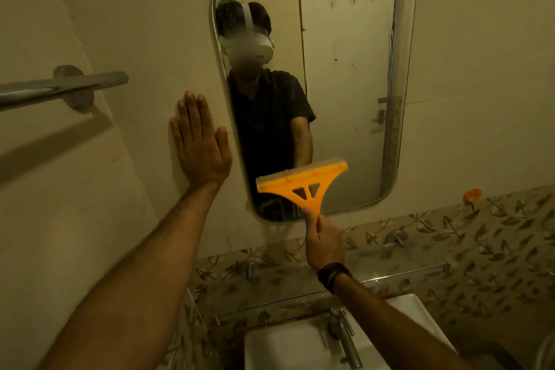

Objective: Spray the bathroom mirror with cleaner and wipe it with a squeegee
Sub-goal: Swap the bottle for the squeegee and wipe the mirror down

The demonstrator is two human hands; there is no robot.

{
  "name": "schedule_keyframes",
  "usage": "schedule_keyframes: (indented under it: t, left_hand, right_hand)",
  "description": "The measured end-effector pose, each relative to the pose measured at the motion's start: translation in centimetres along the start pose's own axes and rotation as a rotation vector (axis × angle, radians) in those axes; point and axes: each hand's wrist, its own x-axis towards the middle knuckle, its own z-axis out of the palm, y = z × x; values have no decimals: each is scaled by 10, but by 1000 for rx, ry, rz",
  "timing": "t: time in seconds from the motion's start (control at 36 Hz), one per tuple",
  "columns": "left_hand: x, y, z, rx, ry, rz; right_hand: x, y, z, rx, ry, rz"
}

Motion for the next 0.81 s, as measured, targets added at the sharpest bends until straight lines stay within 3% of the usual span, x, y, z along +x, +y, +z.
schedule_keyframes:
  t: [0.31, 0.58, 0.81]
  left_hand:
    - [1, 0, -3, 20, -43, -7]
    - [1, 0, -8, 21, -105, -6]
    - [20, 11, -20, -52, -42, -17]
  right_hand:
    - [-48, 38, -13, -167, -97, 130]
    - [-1, -32, -38, 91, 93, -3]
    - [65, -106, -62, 133, 89, -126]
